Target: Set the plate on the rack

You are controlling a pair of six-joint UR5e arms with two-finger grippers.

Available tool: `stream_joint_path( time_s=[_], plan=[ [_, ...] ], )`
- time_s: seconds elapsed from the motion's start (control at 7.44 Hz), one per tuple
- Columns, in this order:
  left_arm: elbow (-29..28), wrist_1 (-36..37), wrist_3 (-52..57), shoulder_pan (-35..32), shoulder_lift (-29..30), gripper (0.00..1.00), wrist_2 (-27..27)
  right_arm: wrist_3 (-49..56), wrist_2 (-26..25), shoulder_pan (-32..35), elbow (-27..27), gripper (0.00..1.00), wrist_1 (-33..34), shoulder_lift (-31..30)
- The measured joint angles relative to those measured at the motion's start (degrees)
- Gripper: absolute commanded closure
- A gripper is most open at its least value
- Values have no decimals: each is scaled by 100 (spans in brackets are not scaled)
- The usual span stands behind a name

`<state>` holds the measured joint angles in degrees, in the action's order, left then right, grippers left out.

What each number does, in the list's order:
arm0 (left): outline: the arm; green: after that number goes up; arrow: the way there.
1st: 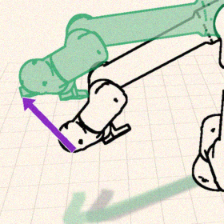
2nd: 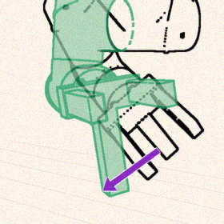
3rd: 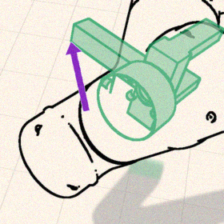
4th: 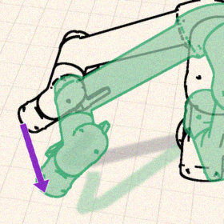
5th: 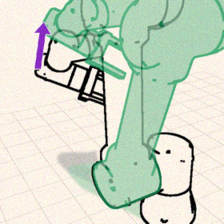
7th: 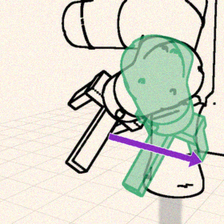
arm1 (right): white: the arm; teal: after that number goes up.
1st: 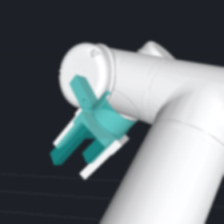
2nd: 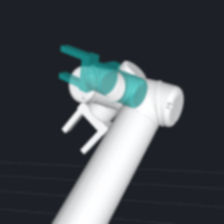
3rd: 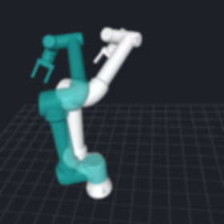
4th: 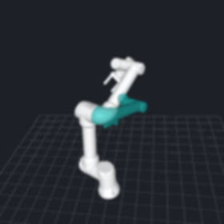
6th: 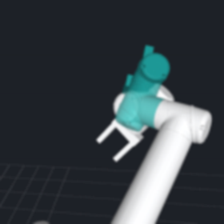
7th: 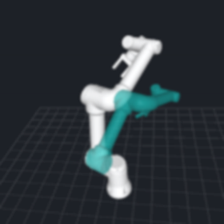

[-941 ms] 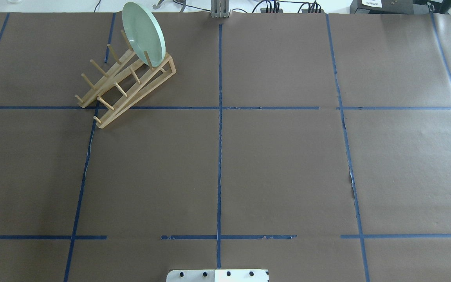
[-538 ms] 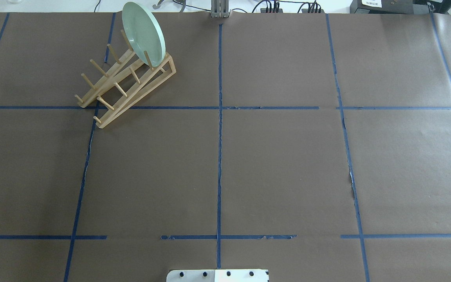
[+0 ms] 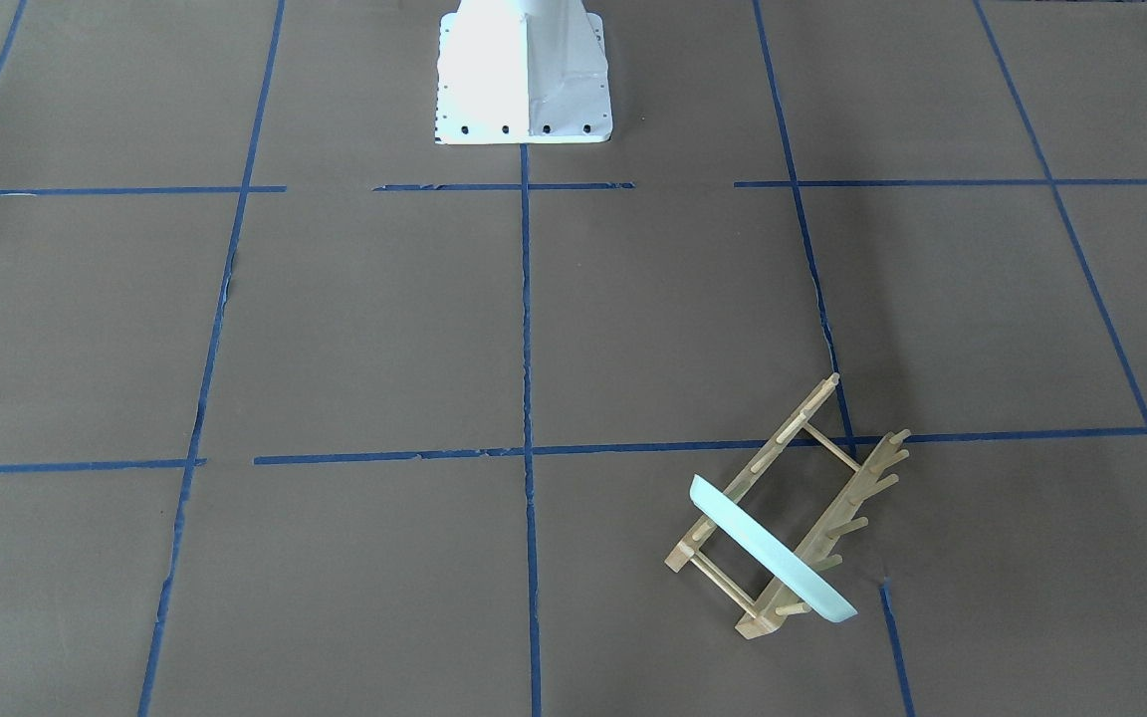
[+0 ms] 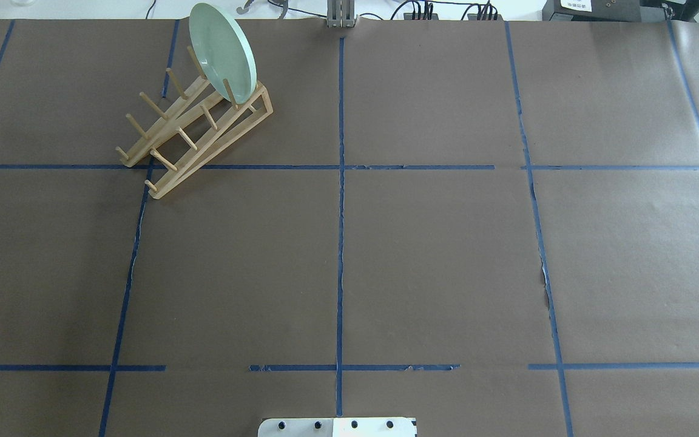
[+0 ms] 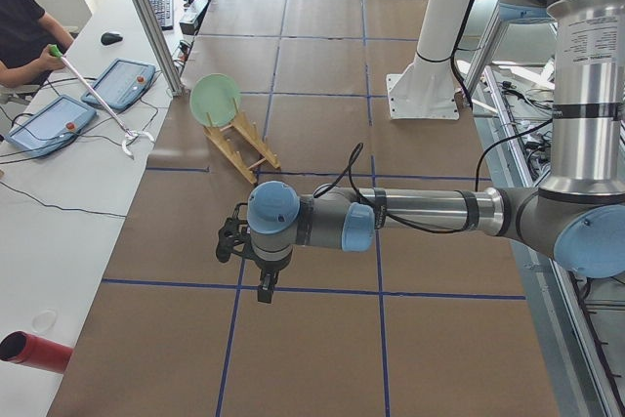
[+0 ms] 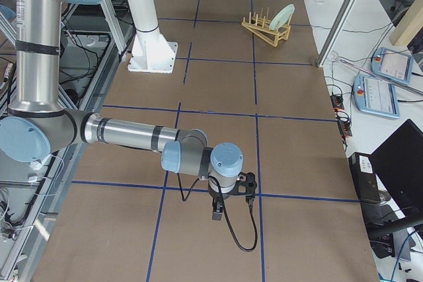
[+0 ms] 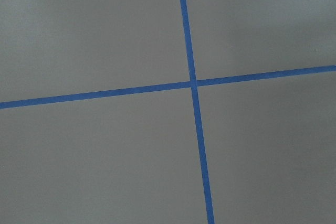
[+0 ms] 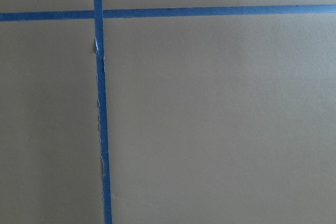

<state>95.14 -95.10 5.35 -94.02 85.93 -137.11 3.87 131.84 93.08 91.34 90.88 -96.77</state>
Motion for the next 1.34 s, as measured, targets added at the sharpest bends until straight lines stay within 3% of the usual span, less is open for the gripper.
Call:
stream_joint_path(
  time_s=[0.94, 1.34],
  plan=[
    [25, 106, 3, -11, -1, 0, 17, 0, 0, 0, 6, 0, 0, -3],
    [144, 1036, 325, -17, 81, 0, 87, 0, 0, 0, 2, 0, 0, 0]
  ],
)
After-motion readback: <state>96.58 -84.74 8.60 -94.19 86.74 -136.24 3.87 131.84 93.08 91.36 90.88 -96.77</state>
